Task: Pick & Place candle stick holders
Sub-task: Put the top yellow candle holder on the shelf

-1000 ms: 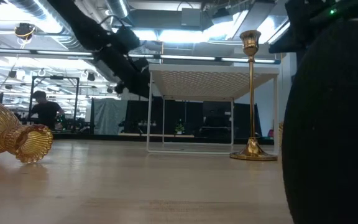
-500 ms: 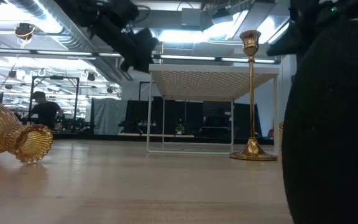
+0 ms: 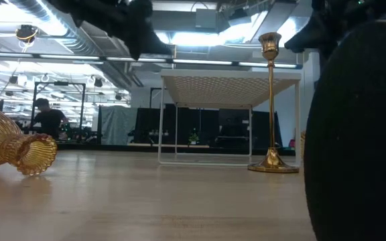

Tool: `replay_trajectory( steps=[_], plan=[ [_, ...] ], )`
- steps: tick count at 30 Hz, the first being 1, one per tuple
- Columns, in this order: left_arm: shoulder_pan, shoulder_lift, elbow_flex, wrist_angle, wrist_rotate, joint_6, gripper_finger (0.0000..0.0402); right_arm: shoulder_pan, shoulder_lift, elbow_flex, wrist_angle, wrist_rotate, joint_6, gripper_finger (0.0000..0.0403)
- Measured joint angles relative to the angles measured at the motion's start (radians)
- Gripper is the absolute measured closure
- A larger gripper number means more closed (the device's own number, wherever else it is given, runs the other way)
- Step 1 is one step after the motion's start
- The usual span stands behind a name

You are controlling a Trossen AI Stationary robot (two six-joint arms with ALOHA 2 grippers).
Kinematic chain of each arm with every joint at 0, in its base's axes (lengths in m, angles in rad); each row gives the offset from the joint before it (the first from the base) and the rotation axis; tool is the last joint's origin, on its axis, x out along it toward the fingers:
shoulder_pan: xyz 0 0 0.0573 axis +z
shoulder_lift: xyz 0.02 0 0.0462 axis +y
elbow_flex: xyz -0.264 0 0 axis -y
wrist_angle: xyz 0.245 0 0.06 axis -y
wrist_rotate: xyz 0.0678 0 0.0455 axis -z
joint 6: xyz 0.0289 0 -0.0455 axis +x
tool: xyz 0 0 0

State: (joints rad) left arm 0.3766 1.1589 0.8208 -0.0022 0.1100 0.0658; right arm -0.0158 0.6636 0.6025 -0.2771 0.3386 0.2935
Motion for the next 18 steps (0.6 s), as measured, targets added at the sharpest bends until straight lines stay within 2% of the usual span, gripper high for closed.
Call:
replay_trajectory(
  steps=[5,13,18],
  plan=[
    [-0.055,-0.047,-0.033,-0.002,0.124,0.000,0.0400,-0.005,0.012,0.067,0.014,-0.083,-0.018,0.0402],
    [-0.167,-0.078,-0.062,0.018,0.424,0.047,0.0400,-0.005,0.039,0.082,0.088,-0.193,-0.143,0.0402],
    [-0.273,-0.053,-0.062,0.105,0.452,0.077,0.0400,-0.004,0.060,0.081,0.211,-0.321,-0.197,0.0402]
  ],
)
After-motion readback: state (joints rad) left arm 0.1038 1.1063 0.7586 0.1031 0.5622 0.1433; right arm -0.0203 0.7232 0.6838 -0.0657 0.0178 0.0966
